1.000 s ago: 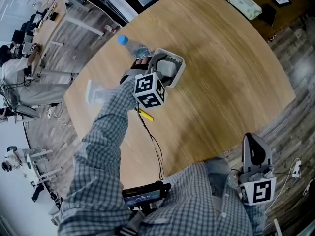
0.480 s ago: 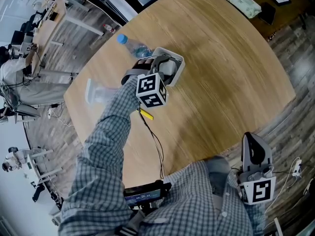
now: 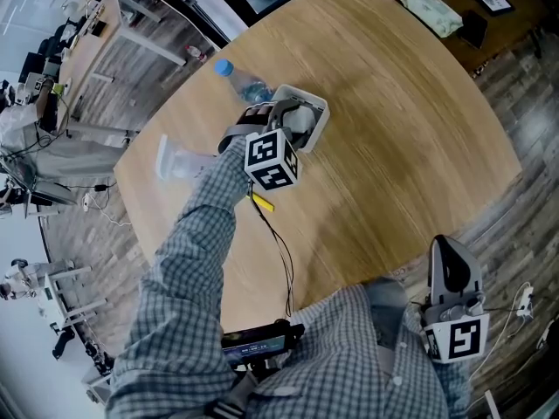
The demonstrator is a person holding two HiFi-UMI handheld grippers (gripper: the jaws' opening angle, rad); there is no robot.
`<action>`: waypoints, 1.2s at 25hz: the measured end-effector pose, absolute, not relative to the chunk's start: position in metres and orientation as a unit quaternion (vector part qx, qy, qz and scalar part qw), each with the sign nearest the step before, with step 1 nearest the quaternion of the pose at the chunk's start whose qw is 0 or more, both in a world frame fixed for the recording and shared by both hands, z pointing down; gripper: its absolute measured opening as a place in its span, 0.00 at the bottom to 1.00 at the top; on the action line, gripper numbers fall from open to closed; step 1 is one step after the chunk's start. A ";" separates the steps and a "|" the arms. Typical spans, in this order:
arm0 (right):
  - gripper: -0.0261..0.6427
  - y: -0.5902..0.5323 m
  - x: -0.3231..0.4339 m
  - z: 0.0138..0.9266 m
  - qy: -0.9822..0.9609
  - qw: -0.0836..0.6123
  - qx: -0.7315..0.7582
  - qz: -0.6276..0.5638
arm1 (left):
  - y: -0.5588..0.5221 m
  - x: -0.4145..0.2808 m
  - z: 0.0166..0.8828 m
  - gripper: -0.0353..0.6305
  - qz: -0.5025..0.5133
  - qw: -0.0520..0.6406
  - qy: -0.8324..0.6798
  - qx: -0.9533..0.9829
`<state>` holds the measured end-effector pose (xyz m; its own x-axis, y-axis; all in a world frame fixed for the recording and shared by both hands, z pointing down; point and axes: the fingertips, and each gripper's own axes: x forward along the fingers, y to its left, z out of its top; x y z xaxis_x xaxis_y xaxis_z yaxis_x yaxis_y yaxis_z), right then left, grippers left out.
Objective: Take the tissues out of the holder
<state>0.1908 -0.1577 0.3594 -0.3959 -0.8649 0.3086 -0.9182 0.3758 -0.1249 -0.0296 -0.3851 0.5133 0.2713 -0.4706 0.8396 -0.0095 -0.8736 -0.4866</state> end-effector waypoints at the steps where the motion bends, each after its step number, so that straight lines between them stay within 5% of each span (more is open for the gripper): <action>1: 0.06 -0.157 0.189 0.358 -0.825 0.095 0.541 0.137 | -0.386 -0.030 0.511 0.45 -0.580 0.196 0.162 -0.774; 30: 0.06 -0.122 0.163 0.325 -0.842 0.080 0.529 0.075 | -0.349 -0.046 0.395 0.45 -0.448 0.184 0.305 -0.820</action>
<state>0.1628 -0.1221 0.3251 -0.4284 -0.8781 0.2132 -0.9019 0.4300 -0.0414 -0.0461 -0.3486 0.3950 0.4133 -0.6651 0.6219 -0.3351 -0.7461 -0.5753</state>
